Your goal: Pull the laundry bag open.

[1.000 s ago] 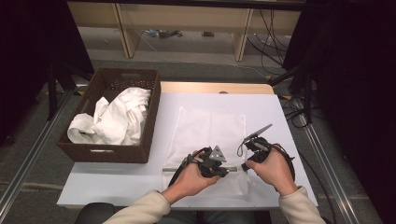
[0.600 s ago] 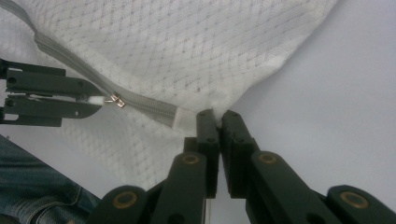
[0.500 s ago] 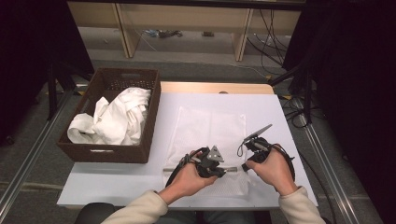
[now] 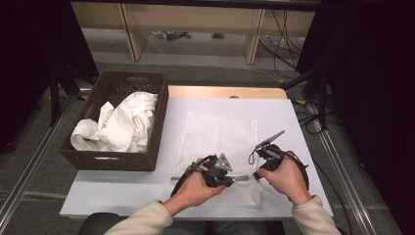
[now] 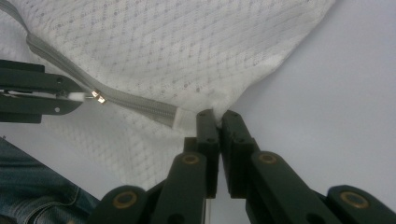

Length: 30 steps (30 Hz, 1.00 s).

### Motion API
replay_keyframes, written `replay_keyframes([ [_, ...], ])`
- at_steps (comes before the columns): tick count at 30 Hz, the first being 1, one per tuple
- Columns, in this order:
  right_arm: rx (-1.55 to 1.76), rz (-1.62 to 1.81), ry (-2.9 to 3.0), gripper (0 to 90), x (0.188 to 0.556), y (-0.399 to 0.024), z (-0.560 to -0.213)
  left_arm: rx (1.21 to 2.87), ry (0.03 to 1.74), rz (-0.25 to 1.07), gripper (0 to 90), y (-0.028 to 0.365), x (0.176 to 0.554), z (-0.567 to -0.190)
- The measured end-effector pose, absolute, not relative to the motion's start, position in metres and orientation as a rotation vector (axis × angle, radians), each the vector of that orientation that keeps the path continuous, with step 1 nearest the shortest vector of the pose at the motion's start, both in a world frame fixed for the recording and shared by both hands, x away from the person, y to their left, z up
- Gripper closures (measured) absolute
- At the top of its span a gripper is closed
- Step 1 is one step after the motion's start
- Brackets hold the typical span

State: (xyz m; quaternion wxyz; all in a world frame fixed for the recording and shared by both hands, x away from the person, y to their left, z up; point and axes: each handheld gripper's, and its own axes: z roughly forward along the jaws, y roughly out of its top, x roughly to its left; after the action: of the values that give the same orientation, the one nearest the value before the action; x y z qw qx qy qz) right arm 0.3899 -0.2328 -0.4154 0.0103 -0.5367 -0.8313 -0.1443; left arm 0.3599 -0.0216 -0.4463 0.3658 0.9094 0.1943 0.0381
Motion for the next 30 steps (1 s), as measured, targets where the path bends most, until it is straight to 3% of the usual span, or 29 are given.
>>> replay_keyframes([
  [10,-1.693,-0.421,-2.565,87.2,0.39,-0.232,-0.414,2.305,0.563,0.093,85.9,-0.02,0.356,-0.448],
  [30,-1.694,-0.395,-2.559,87.2,0.39,-0.231,-0.414,2.361,0.53,0.112,85.9,-0.006,0.357,-0.445],
])
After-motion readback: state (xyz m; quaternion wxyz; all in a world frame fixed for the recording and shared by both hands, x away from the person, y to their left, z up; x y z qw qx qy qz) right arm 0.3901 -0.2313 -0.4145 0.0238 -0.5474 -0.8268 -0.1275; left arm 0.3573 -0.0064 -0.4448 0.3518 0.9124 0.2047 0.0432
